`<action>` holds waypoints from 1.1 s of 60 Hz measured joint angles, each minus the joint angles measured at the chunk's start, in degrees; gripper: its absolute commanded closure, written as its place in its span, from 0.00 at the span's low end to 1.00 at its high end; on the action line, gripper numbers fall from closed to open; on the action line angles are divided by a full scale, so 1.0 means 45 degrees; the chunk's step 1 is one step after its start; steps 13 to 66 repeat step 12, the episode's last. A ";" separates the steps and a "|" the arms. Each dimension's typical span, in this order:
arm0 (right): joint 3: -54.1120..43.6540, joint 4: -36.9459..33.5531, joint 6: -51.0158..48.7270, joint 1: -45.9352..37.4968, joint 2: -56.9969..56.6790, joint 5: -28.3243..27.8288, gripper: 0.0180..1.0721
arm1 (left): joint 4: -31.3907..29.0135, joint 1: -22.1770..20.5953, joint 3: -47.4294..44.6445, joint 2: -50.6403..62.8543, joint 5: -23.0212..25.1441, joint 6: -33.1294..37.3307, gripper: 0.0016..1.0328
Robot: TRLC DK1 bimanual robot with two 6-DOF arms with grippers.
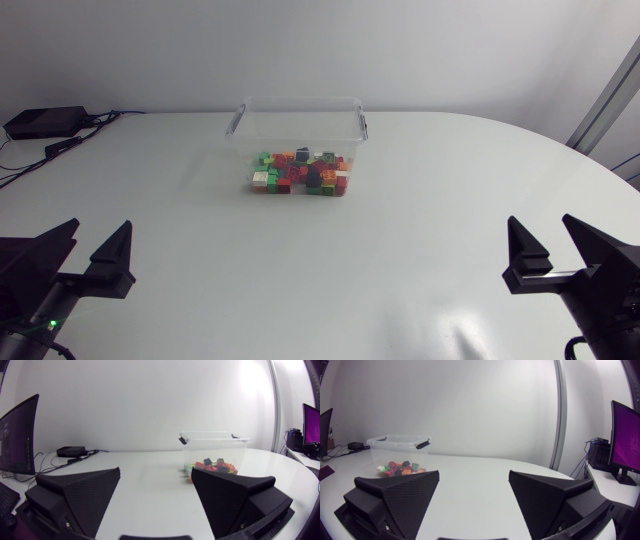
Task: Place the duplo bricks in the container
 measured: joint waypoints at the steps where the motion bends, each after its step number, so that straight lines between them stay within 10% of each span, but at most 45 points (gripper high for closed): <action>1: -0.0019 -0.0005 0.0000 0.0000 -0.0019 0.0000 0.04 | 0.0015 -0.0010 -0.0024 -0.0005 0.0005 -0.0053 0.04; 66: -0.0053 0.0000 0.0039 0.0000 -0.0102 -0.0005 0.04 | 0.0097 -0.0024 -0.0049 -0.0053 -0.0005 -0.0083 0.04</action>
